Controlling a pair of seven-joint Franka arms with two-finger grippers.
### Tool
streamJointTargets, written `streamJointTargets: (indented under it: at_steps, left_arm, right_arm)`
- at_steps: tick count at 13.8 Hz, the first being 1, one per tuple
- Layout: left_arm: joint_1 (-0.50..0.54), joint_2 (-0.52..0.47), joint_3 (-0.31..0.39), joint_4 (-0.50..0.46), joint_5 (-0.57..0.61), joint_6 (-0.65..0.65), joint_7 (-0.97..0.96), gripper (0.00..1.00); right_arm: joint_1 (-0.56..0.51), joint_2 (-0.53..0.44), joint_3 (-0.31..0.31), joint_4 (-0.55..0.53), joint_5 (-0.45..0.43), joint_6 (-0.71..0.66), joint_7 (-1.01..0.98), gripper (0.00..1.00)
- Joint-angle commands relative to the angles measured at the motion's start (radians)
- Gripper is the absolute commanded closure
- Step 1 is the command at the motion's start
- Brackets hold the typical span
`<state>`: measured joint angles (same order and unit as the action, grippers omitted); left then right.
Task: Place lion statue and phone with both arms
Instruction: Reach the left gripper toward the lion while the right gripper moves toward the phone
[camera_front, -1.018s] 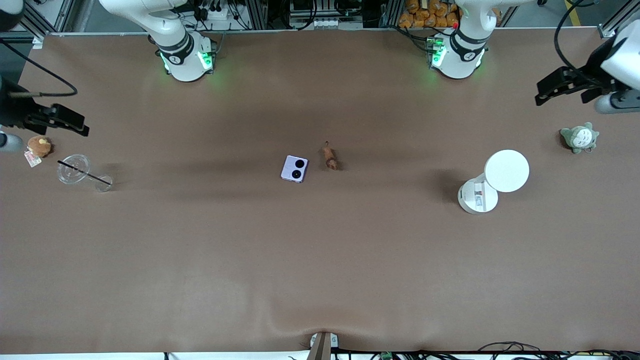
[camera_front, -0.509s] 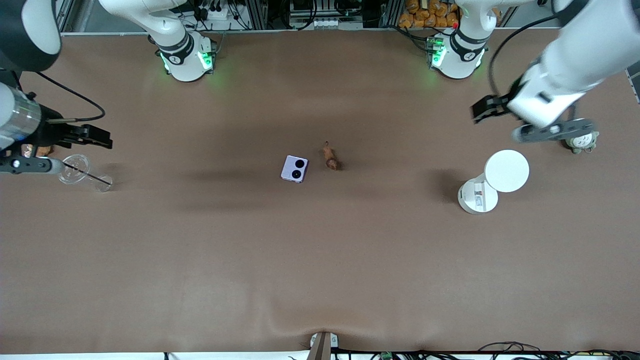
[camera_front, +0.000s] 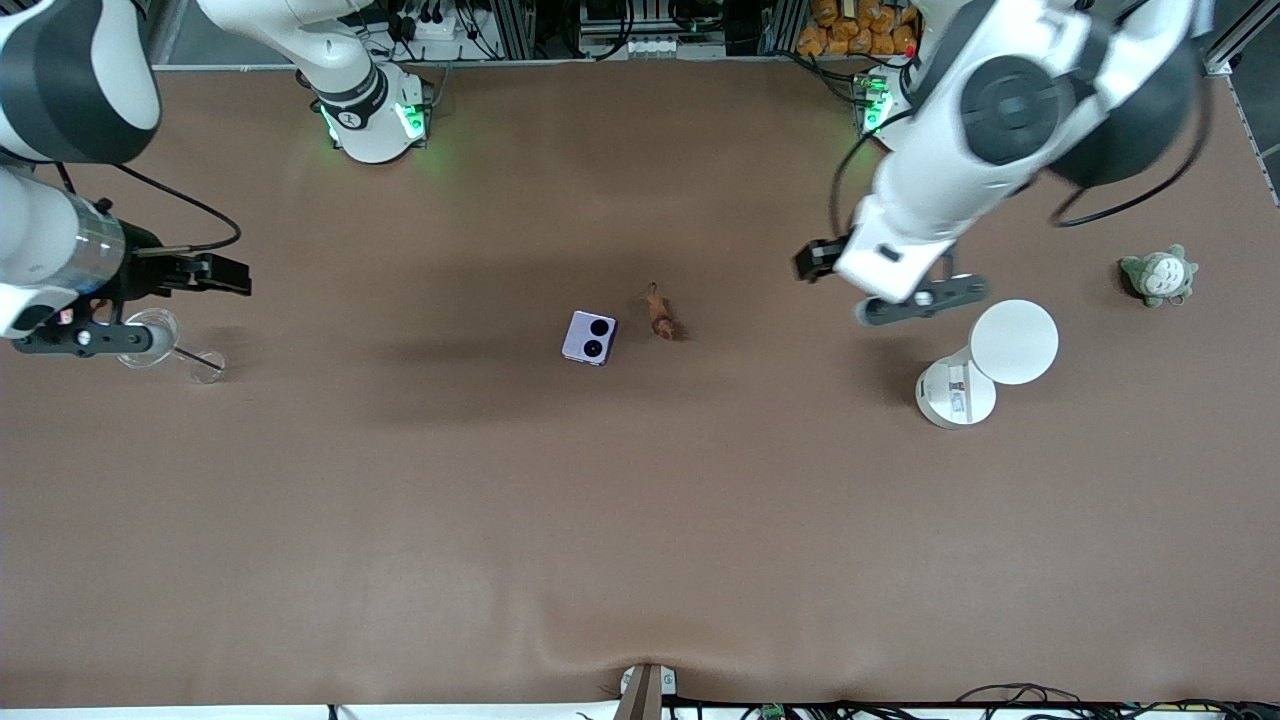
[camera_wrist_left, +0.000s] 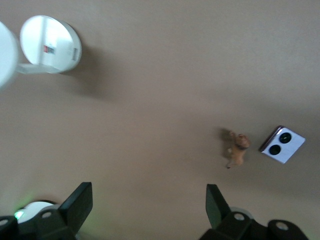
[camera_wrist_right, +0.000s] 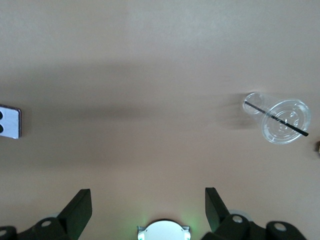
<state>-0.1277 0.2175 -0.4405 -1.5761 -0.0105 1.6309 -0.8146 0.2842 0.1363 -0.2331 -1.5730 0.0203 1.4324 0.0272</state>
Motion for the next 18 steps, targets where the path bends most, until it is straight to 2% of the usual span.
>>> streamJointTargets:
  at_steps: [1, 3, 7, 11, 15, 18]
  left_arm:
    - [-0.059, 0.063, 0.0, 0.011, 0.027, 0.053, -0.093, 0.0]
    - [-0.108, 0.095, 0.0, -0.013, 0.027, 0.117, -0.18, 0.0]
    - [-0.197, 0.144, 0.0, -0.128, 0.032, 0.328, -0.415, 0.0]
    - [-0.297, 0.244, 0.0, -0.145, 0.156, 0.456, -0.611, 0.0]
    - [-0.346, 0.353, 0.0, -0.147, 0.299, 0.555, -0.757, 0.0]
    - [-0.355, 0.408, 0.0, -0.143, 0.372, 0.627, -0.834, 0.0]
  right_arm:
    - [0.039, -0.001, -0.009, -0.041, 0.033, -0.006, 0.005, 0.0]
    - [0.041, 0.0, -0.009, -0.08, 0.085, -0.006, 0.007, 0.0]
    - [0.053, 0.011, -0.009, -0.14, 0.184, -0.003, 0.01, 0.0]
    - [0.091, 0.022, -0.009, -0.173, 0.24, 0.005, 0.094, 0.0]
    - [0.115, 0.069, -0.009, -0.185, 0.286, 0.042, 0.161, 0.0]
    - [0.121, 0.074, -0.009, -0.219, 0.361, 0.08, 0.161, 0.0]
